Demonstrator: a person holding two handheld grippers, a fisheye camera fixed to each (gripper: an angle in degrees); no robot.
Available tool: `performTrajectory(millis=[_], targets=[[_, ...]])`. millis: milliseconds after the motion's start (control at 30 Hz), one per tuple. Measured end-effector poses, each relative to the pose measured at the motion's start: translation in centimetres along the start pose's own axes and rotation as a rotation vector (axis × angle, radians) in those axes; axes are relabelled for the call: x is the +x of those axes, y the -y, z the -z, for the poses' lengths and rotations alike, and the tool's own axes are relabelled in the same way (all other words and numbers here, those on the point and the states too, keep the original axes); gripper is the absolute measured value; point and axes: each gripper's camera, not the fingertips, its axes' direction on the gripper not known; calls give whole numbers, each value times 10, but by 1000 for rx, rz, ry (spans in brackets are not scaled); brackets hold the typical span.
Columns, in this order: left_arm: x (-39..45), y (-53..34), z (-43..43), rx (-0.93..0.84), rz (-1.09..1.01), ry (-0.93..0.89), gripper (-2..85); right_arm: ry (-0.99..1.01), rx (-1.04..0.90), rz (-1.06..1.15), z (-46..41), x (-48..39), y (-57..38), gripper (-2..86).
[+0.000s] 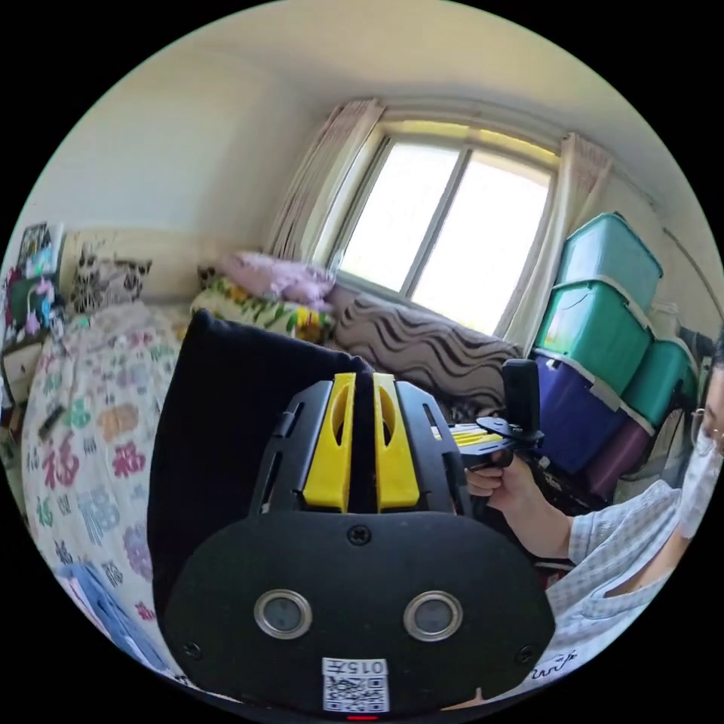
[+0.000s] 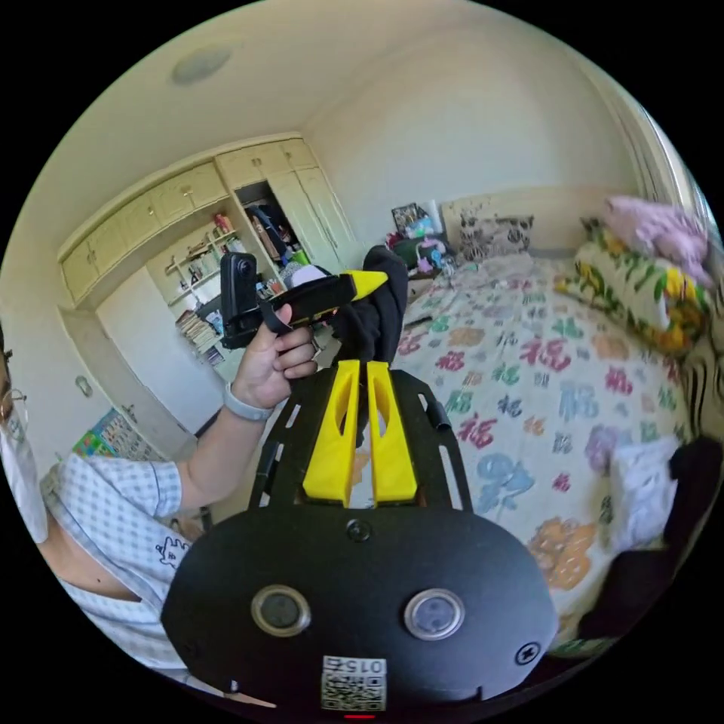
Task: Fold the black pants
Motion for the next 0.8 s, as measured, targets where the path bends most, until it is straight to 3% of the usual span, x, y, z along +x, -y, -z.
performTrajectory(millis=[233,400,533,633,800], targets=[[-93,-110,-107,-608,189,63,39,-2,-293,-505,-108,122,-133,18],[-130,-115,-4,-366,297,-15,48,-229,-327,-378,-102,107,-138,56],[-159,-154,93,-389,516,173,57,-322,-420,-76,-142,50,-115,80],[-168,-197,142,-376,725,221,61,-218,-494,125,-192,11,-106,84],[-159,-234,161,-319,911,137,76,-122,-763,369,-291,-28,-113,111]])
